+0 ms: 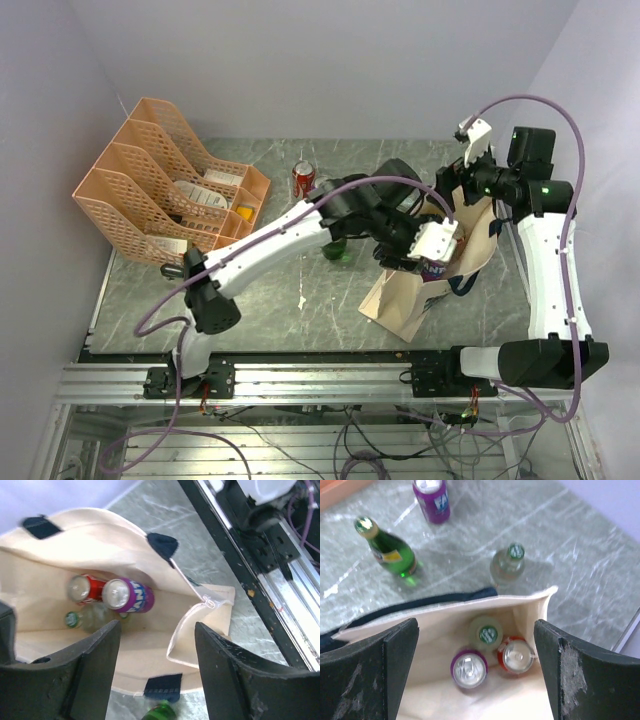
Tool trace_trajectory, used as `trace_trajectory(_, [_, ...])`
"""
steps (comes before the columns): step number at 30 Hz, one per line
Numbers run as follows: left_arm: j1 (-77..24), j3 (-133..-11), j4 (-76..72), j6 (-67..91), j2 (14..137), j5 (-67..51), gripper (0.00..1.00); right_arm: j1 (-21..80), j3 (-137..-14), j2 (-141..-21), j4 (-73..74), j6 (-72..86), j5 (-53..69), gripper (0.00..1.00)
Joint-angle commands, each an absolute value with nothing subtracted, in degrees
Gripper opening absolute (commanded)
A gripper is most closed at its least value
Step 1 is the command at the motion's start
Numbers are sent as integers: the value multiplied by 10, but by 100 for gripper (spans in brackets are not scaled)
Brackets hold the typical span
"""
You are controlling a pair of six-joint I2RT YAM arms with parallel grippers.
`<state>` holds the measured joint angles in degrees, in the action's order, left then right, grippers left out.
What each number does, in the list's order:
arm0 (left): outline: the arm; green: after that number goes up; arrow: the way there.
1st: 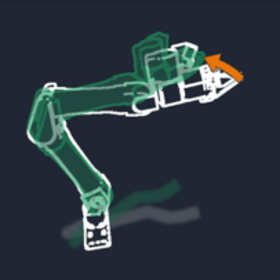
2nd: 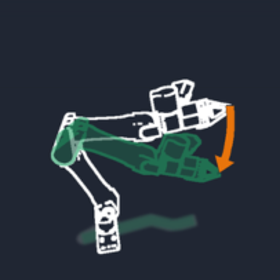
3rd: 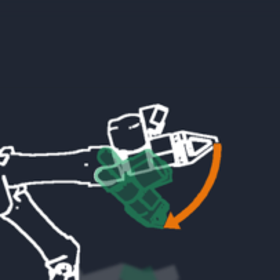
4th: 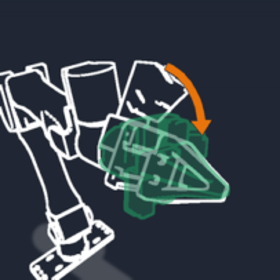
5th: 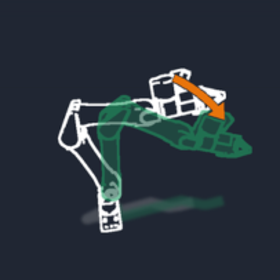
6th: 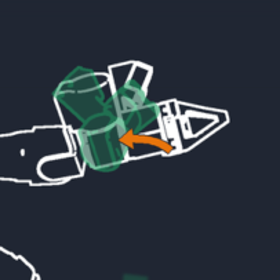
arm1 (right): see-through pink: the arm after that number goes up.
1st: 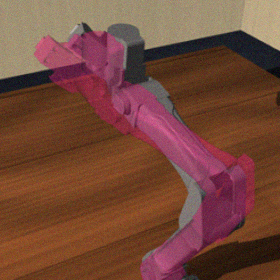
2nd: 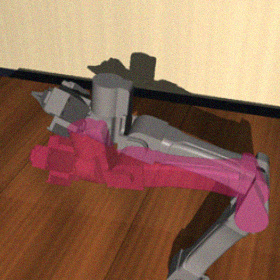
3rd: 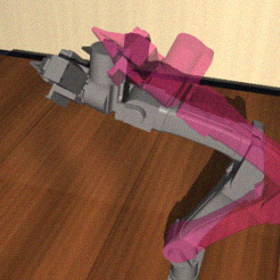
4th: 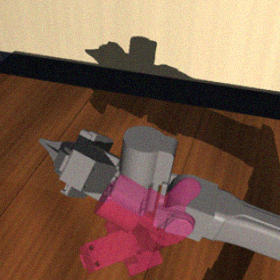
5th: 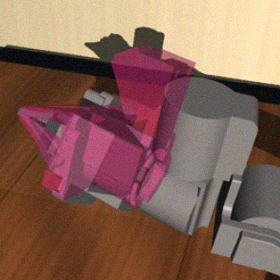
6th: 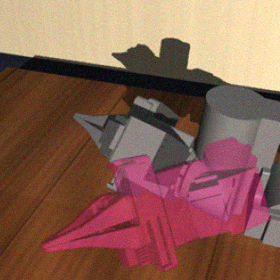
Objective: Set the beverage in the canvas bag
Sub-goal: Place the drink in the canvas bag, then pick up the drink from the center of the board.
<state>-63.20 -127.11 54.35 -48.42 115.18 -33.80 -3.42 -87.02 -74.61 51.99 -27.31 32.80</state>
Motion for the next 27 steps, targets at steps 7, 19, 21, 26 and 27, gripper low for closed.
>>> trace_trajectory(7, [-523, -1173, 371, -242, 991, -176, 75, 44, -973, -803, 457, -182, 334, 97])
trace_trajectory(19, [-420, -1188, 507, -92, 1092, -110, 83, 77, -970, -832, 420, -128, 306, 97])
trace_trajectory(21, [-419, -1186, 513, -92, 1106, -119, 86, 77, -968, -833, 417, -129, 297, 97])
trace_trajectory(26, [-419, -1179, 530, -100, 1136, -107, 90, 77, -961, -832, 405, -135, 275, 97])
trace_trajectory(27, [-419, -1180, 532, -102, 1142, -107, 89, 77, -961, -832, 402, -136, 274, 97])
